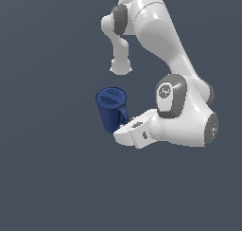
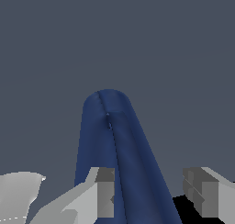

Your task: Pick up the object and move it to a goal position.

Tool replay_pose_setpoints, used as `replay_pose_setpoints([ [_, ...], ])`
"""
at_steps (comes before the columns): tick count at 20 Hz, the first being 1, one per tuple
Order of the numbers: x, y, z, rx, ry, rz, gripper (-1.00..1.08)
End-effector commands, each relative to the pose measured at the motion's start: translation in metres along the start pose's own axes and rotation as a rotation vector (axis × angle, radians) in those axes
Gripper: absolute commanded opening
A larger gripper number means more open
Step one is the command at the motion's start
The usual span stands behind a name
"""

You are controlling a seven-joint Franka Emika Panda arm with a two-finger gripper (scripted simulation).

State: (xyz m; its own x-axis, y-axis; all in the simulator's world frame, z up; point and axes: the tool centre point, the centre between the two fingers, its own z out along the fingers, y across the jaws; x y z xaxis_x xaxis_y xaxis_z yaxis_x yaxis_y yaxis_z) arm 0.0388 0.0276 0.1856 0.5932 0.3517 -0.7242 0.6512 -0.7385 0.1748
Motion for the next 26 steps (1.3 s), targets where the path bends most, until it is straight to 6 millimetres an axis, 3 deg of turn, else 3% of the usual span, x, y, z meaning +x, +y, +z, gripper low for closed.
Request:
replay_pose_setpoints([
  [1, 0.000, 0.001, 0.001, -0.001, -0.004, 0.000, 0.28],
  [16, 0.004, -0.009, 0.002, 0.016, -0.002, -0.011, 0.28],
  [26, 0.004, -0.011, 0.020, 0.018, -0.002, -0.012, 0.28],
])
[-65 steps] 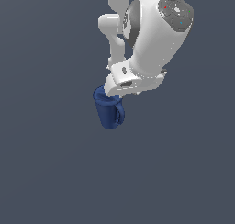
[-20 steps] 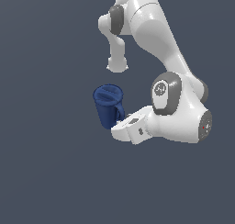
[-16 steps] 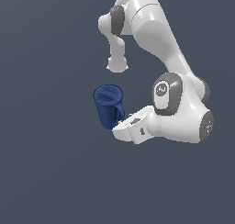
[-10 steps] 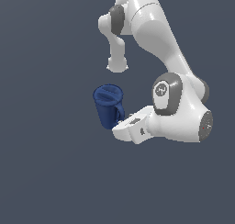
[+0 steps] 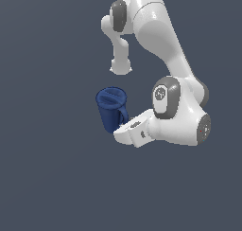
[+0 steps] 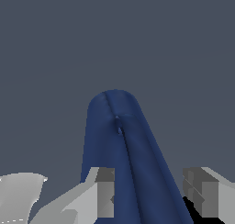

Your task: Pick up the object and move it to a goal position.

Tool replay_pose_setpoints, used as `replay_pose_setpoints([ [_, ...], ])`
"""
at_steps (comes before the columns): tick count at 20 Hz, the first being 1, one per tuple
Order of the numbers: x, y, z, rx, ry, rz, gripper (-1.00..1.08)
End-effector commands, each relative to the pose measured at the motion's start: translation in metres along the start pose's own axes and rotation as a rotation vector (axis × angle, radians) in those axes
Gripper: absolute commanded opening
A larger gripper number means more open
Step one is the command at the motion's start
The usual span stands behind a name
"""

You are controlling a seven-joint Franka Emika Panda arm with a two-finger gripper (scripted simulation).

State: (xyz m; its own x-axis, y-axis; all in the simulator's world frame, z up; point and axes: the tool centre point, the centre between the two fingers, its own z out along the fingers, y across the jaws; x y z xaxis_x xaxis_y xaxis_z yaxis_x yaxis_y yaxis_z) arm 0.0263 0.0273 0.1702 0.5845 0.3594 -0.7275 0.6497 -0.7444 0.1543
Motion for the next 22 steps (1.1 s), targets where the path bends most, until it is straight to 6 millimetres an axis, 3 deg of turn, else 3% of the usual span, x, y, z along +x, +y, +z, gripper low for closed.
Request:
replay_pose_setpoints([
  [1, 0.0000, -0.0004, 0.0054, 0.001, 0.000, 0.000, 0.28],
  [11, 0.0005, -0.0001, 0.0133, 0.001, 0.000, -0.001, 0.28],
  [12, 0.0005, -0.0001, 0.0133, 0.001, 0.000, -0.001, -1.00],
  [22, 0.0004, -0.0001, 0.0133, 0.001, 0.000, -0.001, -1.00],
])
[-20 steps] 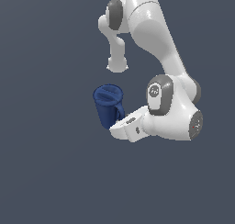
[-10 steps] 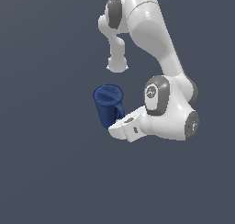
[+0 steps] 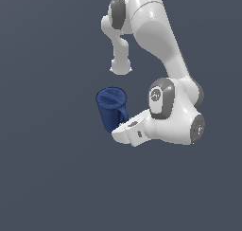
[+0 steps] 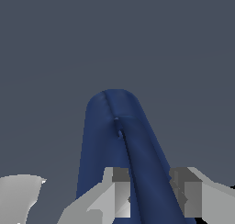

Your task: Pick up the object and move it to a goal position.

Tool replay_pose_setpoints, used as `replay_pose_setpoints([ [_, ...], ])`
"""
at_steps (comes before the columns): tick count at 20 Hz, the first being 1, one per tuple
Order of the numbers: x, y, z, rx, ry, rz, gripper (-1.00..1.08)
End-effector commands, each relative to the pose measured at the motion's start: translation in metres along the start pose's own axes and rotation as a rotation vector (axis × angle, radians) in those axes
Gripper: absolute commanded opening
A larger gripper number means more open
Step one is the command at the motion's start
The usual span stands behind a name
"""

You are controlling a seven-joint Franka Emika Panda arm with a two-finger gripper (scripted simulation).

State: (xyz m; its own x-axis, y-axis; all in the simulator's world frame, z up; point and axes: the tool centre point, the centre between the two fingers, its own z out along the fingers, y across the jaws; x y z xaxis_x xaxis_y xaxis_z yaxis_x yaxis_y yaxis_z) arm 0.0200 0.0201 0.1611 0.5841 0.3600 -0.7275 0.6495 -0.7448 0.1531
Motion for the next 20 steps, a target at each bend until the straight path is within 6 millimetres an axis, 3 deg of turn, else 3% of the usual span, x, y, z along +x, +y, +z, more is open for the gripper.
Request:
replay_pose_setpoints([
  [1, 0.000, 0.000, 0.000, 0.000, 0.001, 0.001, -1.00],
  [5, -0.007, 0.010, -0.012, -0.011, 0.025, 0.031, -1.00],
  [9, -0.023, 0.029, -0.036, -0.033, 0.077, 0.097, -1.00],
  [20, -0.102, 0.084, -0.121, -0.118, 0.270, 0.341, -1.00],
])
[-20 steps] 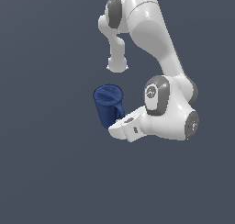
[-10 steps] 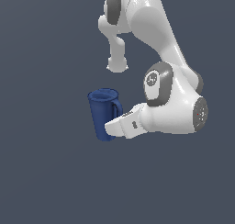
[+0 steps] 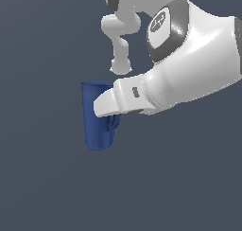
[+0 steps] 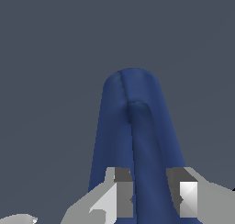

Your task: Pick up the object and move it to a goal position.

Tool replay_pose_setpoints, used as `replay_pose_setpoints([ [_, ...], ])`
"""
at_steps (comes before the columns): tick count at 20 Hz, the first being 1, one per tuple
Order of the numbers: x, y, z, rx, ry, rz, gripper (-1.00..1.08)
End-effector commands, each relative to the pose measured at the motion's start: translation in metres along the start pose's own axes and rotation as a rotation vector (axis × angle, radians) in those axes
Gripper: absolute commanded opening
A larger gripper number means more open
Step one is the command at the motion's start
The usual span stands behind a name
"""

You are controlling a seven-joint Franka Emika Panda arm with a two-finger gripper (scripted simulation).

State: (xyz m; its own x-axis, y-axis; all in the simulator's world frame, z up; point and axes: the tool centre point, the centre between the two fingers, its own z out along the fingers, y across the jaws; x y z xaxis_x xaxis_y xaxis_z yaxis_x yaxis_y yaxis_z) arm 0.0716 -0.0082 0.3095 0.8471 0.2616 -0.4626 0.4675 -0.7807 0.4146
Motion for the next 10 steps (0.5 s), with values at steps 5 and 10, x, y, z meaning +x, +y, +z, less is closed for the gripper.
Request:
replay_pose_setpoints([
  [5, -0.038, 0.043, -0.056, -0.053, 0.120, 0.151, -1.00],
  [10, -0.075, 0.069, -0.095, -0.092, 0.209, 0.264, -1.00],
])
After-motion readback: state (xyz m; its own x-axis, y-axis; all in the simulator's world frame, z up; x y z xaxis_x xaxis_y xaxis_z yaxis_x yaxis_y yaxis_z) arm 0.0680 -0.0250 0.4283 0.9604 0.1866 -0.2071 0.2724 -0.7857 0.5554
